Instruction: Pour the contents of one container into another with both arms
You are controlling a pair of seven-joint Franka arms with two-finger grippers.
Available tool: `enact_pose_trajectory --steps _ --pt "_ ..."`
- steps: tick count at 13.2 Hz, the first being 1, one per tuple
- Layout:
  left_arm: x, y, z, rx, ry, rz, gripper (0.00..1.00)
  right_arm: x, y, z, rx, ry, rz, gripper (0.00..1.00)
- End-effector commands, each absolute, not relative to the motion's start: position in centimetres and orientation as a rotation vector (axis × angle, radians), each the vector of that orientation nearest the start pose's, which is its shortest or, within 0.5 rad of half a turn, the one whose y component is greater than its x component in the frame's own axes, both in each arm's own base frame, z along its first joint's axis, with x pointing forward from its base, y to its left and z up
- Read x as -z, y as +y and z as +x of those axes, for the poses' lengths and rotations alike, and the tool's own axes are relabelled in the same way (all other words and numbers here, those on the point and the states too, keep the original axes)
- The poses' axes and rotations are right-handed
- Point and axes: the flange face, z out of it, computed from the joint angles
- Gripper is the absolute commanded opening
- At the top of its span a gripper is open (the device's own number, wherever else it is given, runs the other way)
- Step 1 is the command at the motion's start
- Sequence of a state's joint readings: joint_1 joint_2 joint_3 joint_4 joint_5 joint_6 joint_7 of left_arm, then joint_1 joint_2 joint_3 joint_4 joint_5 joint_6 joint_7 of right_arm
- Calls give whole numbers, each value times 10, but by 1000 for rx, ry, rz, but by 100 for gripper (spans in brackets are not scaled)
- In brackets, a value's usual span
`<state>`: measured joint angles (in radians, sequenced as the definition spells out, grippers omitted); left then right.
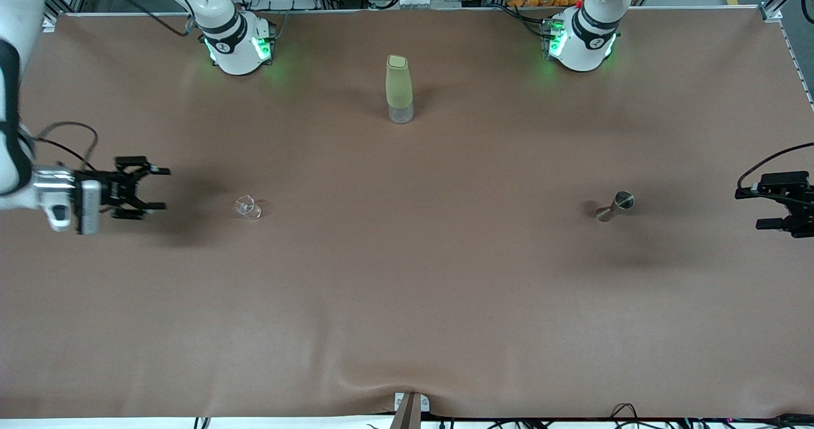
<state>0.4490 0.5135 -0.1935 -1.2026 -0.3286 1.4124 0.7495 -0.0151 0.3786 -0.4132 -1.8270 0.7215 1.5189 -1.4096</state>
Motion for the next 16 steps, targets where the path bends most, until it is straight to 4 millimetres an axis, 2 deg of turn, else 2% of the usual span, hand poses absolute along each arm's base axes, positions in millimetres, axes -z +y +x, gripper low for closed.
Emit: enact_pose_trajectory --steps 1,4,5,6,7,8,10,11,12,14,16 --pt "-544 80 642 146 -399 2793 100 -394 -138 543 -30 -671 -2332 100" --pt "-590 -24 629 159 -187 2960 100 -461 -120 541 -115 -512 -2511 100" --pt "-596 -53 624 158 -128 3010 100 -481 -114 540 -125 -478 -2563 100" --pt "-602 -75 619 145 -149 3063 100 -500 -108 538 -127 -436 -2611 100" --pt "-612 -80 614 111 -179 3144 100 -519 -98 535 -135 -400 -2661 100" --pt "-616 -73 613 94 -186 3215 100 -539 -85 532 -141 -358 -2728 100" --pt "-618 -63 613 93 -197 3234 100 -578 -53 527 -130 -263 -2836 100" --pt "-624 -61 610 79 -194 3231 100 -591 -42 526 -136 -235 -2867 100" --pt "-642 -59 597 40 -148 3232 100 -604 -36 525 -136 -213 -2887 100" --pt "-650 -64 582 34 -73 3232 100 -621 -31 525 -118 -155 -2935 100" --pt "-648 -75 563 57 24 3237 100 -642 -31 525 -103 -131 -3003 100"
